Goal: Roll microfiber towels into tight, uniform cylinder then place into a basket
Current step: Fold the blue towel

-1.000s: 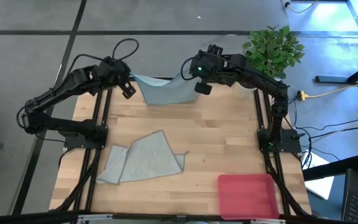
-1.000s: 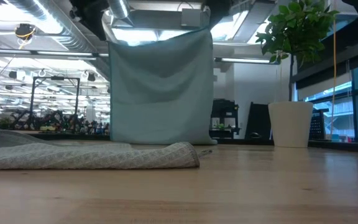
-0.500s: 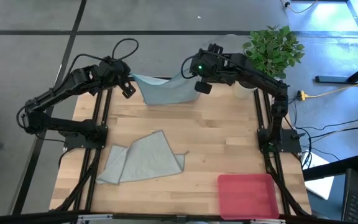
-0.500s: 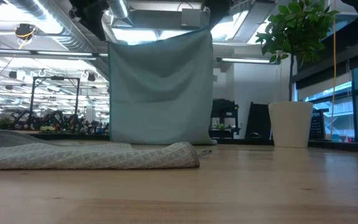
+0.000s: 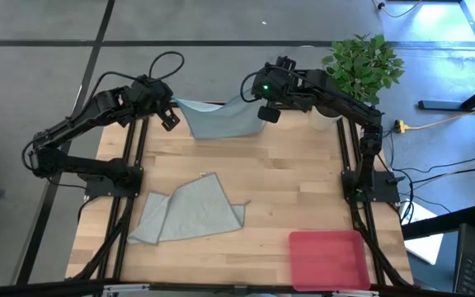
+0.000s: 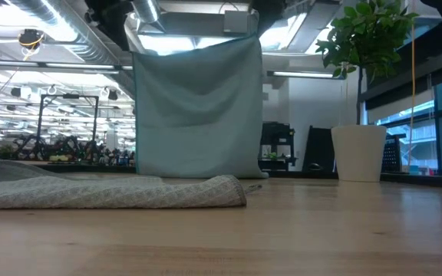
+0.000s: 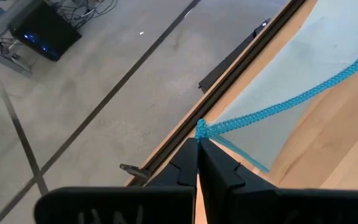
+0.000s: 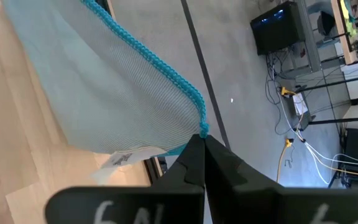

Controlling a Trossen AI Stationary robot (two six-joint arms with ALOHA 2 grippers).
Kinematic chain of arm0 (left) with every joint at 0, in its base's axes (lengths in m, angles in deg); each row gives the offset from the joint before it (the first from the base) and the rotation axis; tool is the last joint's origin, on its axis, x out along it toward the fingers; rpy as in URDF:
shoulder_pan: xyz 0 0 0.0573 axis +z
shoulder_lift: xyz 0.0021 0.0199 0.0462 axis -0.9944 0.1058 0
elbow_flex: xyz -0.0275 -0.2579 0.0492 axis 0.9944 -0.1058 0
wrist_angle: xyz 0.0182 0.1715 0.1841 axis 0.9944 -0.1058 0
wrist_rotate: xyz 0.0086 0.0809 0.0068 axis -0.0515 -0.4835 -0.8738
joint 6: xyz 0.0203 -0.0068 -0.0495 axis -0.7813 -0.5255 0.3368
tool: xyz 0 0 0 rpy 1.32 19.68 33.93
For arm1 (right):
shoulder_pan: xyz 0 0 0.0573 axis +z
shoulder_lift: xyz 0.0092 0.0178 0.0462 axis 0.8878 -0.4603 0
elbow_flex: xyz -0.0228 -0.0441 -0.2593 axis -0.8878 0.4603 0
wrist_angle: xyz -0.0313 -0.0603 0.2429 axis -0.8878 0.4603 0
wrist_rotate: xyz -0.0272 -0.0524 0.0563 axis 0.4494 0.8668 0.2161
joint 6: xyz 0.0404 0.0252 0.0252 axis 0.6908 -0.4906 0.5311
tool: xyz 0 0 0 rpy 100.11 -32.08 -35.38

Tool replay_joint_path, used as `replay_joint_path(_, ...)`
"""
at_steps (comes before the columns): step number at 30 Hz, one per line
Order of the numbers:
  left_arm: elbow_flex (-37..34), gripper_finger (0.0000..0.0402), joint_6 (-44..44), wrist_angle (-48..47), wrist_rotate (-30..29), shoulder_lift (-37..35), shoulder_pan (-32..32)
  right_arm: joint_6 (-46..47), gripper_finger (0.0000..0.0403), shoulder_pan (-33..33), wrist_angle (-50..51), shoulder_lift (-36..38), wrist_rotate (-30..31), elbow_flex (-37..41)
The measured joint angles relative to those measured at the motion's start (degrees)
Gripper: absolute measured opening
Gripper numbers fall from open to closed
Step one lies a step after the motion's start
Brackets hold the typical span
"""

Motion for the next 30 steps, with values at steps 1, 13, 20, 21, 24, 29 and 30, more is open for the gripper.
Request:
replay_joint_path(1,0.0,0.0,0.0,0.0,0.0,0.0,0.0,0.0,0.0,0.0,0.0,0.0,0.0,0.0)
replay_joint_path(13,0.0,0.0,-3.6,11.3,-1.8,0.0,3.9,-4.3,0.0,-1.9,-7.5,0.0,0.4,0.0)
replay_joint_path(20,0.0,0.0,-7.9,21.6,-1.8,0.0,9.0,-10.0,0.0,-4.5,-16.3,0.0,6.6,0.0)
replay_joint_path(21,0.0,0.0,-8.4,23.0,-1.8,0.0,9.4,-11.2,0.0,-4.8,-18.0,0.0,7.9,0.0)
replay_joint_path(24,0.0,0.0,-10.2,26.8,-1.9,0.0,10.4,-14.7,0.0,-5.2,-22.9,0.4,11.4,0.1)
replay_joint_path(29,0.0,0.0,-12.9,28.2,-0.9,0.0,11.0,-14.7,0.0,-5.4,-22.9,1.1,10.0,0.0)
replay_joint_path(30,0.0,0.0,-13.3,27.4,-0.6,0.0,10.9,-13.9,0.0,-5.4,-21.4,1.0,9.2,0.0)
